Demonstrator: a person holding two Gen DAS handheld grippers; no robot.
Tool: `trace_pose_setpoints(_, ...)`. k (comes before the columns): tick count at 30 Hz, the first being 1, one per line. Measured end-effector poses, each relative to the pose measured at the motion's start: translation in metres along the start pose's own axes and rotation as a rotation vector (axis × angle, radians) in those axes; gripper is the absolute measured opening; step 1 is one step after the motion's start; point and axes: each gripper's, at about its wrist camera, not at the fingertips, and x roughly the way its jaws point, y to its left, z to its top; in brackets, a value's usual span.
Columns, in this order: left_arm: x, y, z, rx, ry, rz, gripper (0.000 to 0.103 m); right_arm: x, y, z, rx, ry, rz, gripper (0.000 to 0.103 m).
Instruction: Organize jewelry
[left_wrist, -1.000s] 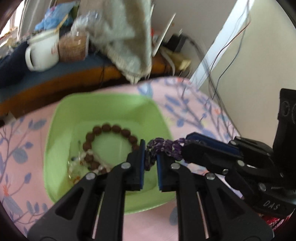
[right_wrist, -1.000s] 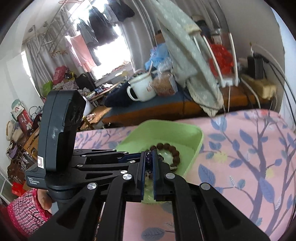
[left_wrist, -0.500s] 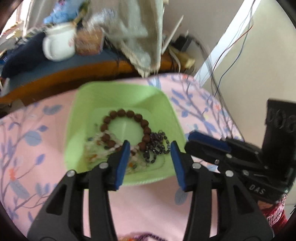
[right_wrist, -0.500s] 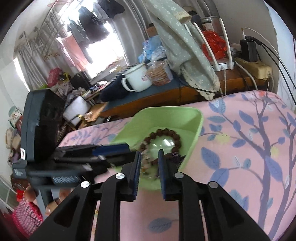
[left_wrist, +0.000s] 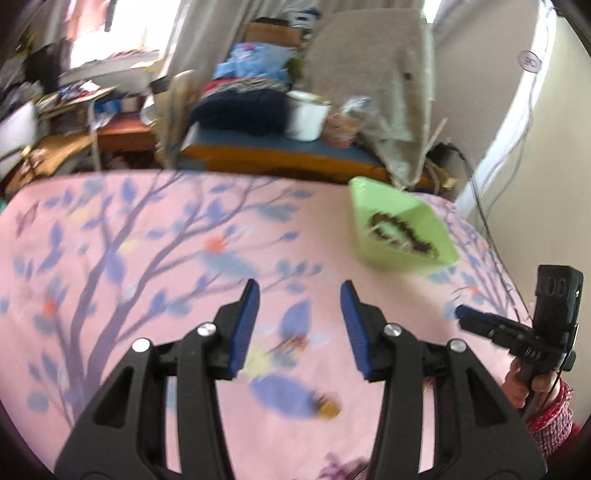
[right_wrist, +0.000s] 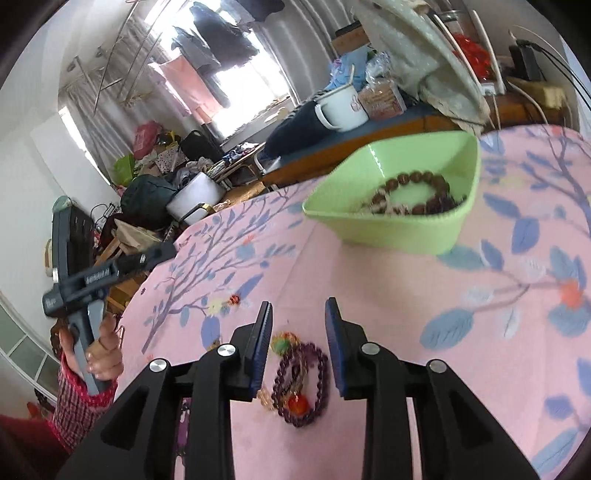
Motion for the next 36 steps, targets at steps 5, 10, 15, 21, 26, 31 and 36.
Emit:
trace_pose_setpoints(5,0.005,0.011,-0.033,-0.017,0.039,-0.001,0.044,0.008,0.002,-0.016,-0.03,0.047,-0.052,0.0)
trace_pose_setpoints(10,0.015,0.011,-0.034,0.001,0.059,-0.001,0.044,0.018,0.017,-0.017,-0.094,0.083,-0.063,0.0)
trace_pose_setpoints(15,0.027,0.007,-0.035,0.04,0.078,0.027,0.044,0.032,0.03,-0.019,-0.14,0.1,-0.08,0.0)
trace_pose_setpoints(21,0.05,-0.004,-0.04,0.108,0.138,0.04,0.044,0.043,0.045,-0.025,-0.257,0.109,-0.152,0.0)
trace_pose_setpoints(26,0.067,-0.018,-0.045,0.178,0.165,0.059,0.044,0.056,0.055,-0.028,-0.351,0.129,-0.201,0.0)
trace_pose_setpoints(31,0.073,-0.021,-0.046,0.19,0.155,0.063,0.044,0.067,0.062,-0.028,-0.408,0.154,-0.214,0.0)
trace_pose_setpoints(36,0.074,-0.018,-0.045,0.171,0.151,0.046,0.015,0.07,0.069,-0.028,-0.44,0.157,-0.199,0.0)
